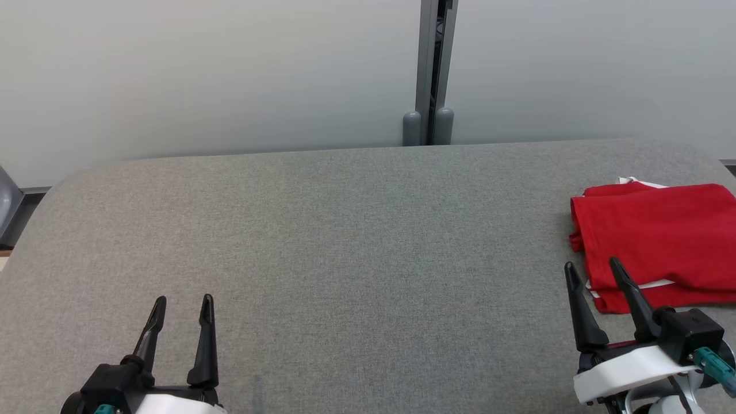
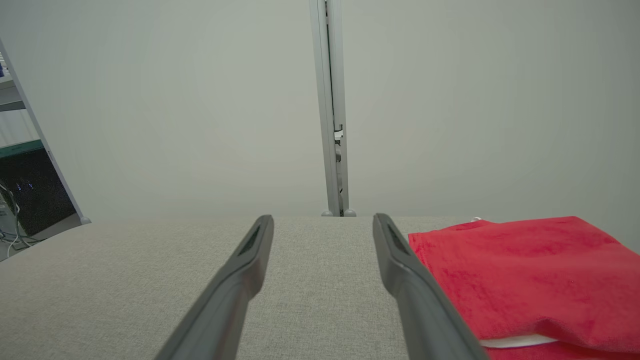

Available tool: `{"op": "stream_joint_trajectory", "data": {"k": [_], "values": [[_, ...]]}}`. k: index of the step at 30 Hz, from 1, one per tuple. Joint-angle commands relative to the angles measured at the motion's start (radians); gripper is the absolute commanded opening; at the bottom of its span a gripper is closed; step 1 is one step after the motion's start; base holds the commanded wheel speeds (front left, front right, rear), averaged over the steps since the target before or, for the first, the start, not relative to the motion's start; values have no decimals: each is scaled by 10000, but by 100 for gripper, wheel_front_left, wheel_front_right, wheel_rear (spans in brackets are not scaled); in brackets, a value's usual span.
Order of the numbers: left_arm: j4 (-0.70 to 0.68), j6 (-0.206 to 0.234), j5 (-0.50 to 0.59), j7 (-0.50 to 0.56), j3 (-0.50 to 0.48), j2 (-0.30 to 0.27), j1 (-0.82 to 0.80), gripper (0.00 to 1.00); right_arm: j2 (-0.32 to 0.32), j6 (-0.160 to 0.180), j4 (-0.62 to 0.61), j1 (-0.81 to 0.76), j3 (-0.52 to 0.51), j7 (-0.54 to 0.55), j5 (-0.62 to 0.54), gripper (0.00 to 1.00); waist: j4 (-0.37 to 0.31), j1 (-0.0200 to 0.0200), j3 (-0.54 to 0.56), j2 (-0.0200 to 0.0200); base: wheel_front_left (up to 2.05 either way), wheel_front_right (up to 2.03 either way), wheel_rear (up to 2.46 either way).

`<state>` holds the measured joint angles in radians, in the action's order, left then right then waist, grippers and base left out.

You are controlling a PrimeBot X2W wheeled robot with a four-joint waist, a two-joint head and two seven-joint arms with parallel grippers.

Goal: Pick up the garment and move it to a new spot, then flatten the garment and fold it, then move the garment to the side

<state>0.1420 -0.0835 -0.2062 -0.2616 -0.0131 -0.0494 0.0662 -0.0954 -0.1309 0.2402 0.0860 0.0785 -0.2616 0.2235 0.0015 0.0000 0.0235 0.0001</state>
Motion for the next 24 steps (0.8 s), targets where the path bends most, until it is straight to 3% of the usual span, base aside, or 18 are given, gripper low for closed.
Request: {"op": "stream_joint_trajectory", "data": {"k": [1, 6, 7, 10, 24], "values": [[-20, 35, -38, -43, 0, -30, -130, 100, -30, 2, 16, -63, -9, -43, 15, 100, -6, 0, 0, -1, 0, 0, 0], [-5, -32, -26, -43, 69, -30, -156, 100, -11, 2, 49, -52, 13, -43, 35, 100, -6, 0, -13, -1, 0, 0, 0], [4, -19, 0, 0, 73, -2, -12, 0, 19, 0, 25, 0, 12, 0, 6, 0, -6, 0, -13, -1, 0, 0, 0], [269, -23, -55, 78, 81, 63, 130, 0, 80, 0, 229, -162, 10, 39, 59, 0, -7, 0, -15, -1, 0, 0, 0], [420, -111, -2670, 775, -137, 45, -255, 0, 144, 0, 183, -66, -366, 743, 2641, 0, -8, 0, -42, -1, 0, 0, 0]]}}
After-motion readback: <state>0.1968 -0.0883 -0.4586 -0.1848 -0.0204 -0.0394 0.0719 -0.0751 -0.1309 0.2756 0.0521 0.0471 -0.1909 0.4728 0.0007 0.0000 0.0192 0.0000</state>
